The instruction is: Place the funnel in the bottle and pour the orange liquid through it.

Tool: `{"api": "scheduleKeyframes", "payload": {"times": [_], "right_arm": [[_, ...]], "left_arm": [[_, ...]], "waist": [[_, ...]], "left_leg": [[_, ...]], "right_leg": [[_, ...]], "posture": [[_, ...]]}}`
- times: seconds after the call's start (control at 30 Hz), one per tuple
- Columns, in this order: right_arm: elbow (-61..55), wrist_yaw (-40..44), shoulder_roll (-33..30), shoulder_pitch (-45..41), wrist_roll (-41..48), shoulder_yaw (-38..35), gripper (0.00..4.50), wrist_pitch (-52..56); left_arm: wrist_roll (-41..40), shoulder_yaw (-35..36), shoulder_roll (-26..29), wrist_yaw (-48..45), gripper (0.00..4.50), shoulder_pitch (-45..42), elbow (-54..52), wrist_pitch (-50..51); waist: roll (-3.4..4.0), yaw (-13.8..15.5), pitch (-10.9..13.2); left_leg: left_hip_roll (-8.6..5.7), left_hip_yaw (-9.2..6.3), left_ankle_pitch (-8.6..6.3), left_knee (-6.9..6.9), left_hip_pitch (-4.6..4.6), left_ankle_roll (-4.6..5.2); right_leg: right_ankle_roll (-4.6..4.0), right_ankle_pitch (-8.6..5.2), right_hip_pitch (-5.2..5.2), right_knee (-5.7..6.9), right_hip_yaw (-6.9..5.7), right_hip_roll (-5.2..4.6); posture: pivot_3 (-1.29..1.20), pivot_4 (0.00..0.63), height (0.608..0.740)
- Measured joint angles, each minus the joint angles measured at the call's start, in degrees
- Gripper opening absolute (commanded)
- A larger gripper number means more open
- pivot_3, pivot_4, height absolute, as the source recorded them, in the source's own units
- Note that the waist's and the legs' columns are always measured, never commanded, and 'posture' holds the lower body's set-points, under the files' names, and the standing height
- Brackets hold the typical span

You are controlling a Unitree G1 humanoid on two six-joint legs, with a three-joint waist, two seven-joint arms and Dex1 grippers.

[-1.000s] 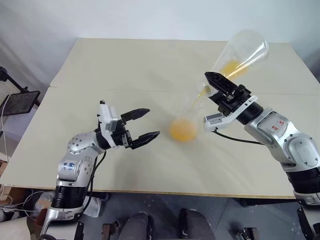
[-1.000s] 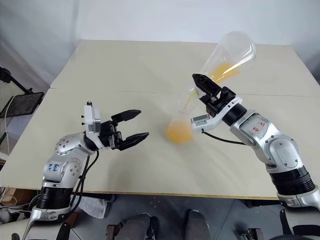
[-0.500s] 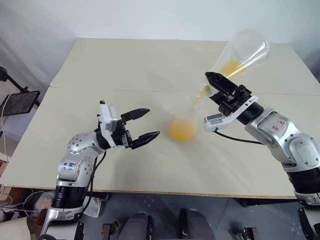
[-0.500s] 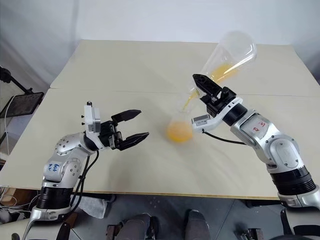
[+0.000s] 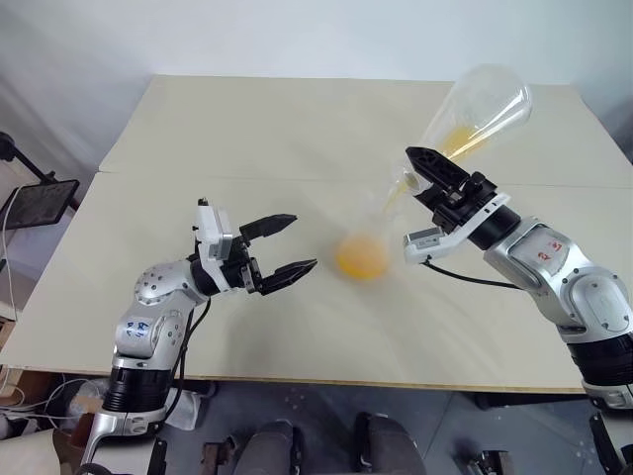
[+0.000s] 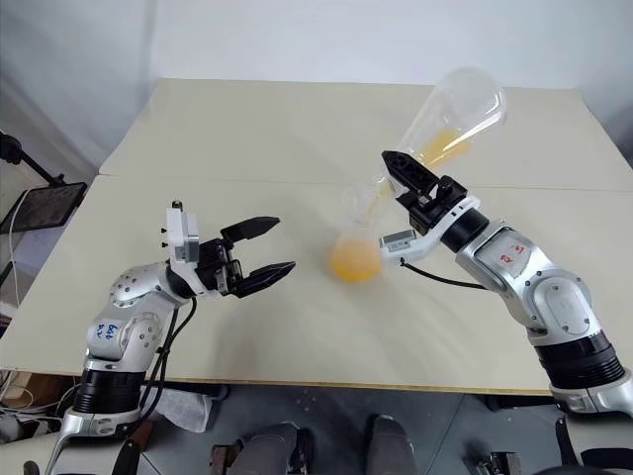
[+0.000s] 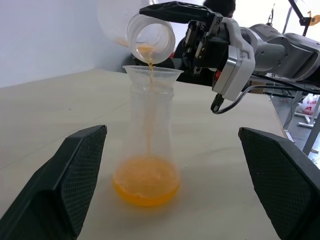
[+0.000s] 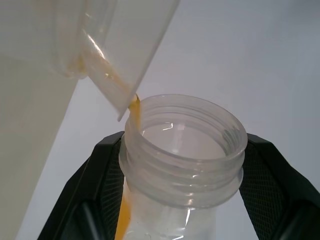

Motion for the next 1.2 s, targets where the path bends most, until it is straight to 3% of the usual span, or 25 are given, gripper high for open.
{"api": "scheduleKeyframes", "payload": {"times": [1.2], "right_arm": [[0.0, -0.5, -2.5, -0.9, -0.1, -0.1, 2.78, -1.3]], "left_arm": [[0.4, -0.7, -2.2, 0.0, 4.50, -1.2, 1.0, -1.6]], "waist": [[0.00, 0.0, 0.0]], "left_leg": [[0.00, 0.00, 0.00, 0.00, 0.00, -0.01]], "right_leg": [[0.00, 0.00, 0.00, -0.01, -0.01, 0.01]], "posture": [[0.00, 0.150, 0.740]]}}
